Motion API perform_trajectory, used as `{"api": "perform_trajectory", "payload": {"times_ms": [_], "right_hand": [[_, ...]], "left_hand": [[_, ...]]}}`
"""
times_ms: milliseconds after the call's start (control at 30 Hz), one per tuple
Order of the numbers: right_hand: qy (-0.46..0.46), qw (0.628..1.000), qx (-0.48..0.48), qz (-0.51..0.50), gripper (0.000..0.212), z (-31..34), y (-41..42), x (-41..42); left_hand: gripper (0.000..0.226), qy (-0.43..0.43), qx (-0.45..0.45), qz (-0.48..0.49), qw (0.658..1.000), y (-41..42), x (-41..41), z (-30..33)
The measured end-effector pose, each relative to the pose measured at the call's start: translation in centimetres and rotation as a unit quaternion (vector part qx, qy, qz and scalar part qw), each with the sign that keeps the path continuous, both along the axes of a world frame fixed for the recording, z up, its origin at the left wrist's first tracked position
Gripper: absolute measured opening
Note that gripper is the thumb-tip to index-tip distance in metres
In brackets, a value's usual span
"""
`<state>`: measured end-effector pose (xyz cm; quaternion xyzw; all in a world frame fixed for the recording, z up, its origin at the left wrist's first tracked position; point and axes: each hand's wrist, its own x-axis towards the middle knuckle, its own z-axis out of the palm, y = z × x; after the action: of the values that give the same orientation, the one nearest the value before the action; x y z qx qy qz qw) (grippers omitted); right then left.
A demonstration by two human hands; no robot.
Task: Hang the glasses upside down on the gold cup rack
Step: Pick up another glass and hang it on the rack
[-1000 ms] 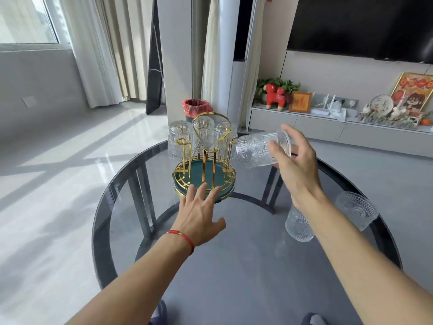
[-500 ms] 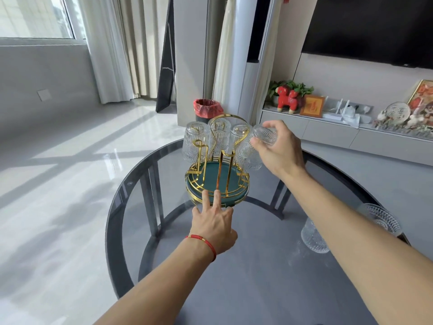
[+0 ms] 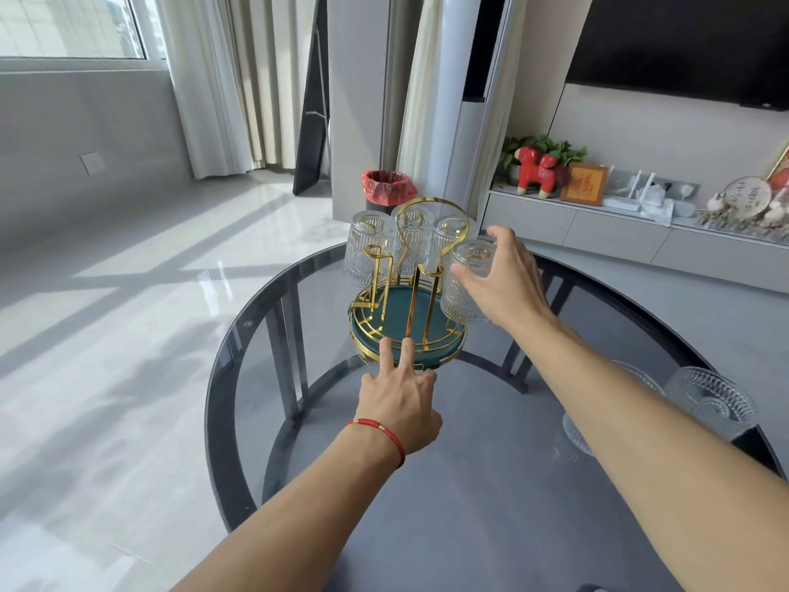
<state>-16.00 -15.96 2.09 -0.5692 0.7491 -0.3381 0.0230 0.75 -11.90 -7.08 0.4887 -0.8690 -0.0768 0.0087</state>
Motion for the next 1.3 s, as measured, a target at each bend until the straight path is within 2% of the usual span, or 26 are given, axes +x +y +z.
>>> {"api": "perform_trajectory", "payload": {"times_ms": [200, 367, 467, 567, 700, 833, 967, 1133, 1300], "right_hand": [[-0.011, 0.999, -0.002, 0.042, 0.089, -1.3, 2.4, 0.1], [0.025, 0.996, -0.026, 0.086, 0.073, -2.2, 7.6, -0.6], [0.020, 0.993, -0.064, 0.098, 0.058, -2.4, 11.7, -1.7], [-0.010, 0.989, -0.131, 0.074, 0.044, -2.8, 15.8, -3.3], [-0.080, 0.975, -0.207, -0.003, 0.035, -2.2, 19.4, -5.7], [-0.160, 0.944, -0.267, -0.110, 0.028, -1.6, 20.5, -7.7], [-0.231, 0.923, -0.257, -0.170, 0.027, -1.8, 20.6, -8.8], [-0.267, 0.931, -0.203, -0.144, 0.018, -2.0, 20.4, -9.5], [-0.270, 0.955, -0.087, -0.087, 0.020, -2.9, 20.0, -8.5]], "left_hand": [[0.044, -0.011, -0.002, 0.012, 1.000, 0.1, -0.6, 0.1], [0.046, -0.002, -0.020, 0.018, 1.000, 1.4, -1.9, 0.4], [0.049, 0.087, -0.041, -0.030, 0.995, 2.9, -3.4, 0.5], [0.058, 0.216, 0.024, -0.095, 0.971, 4.7, -4.8, 0.6], [0.074, 0.275, 0.047, -0.151, 0.948, 7.2, -7.1, 0.7], [0.098, 0.350, 0.095, -0.130, 0.923, 8.7, -11.2, 1.3], [0.111, 0.370, 0.121, -0.073, 0.918, 8.1, -15.8, 2.5], [0.088, 0.363, 0.050, -0.020, 0.930, 7.7, -16.7, 3.0], [0.088, 0.450, 0.064, 0.008, 0.891, 7.6, -11.1, 4.5]]}}
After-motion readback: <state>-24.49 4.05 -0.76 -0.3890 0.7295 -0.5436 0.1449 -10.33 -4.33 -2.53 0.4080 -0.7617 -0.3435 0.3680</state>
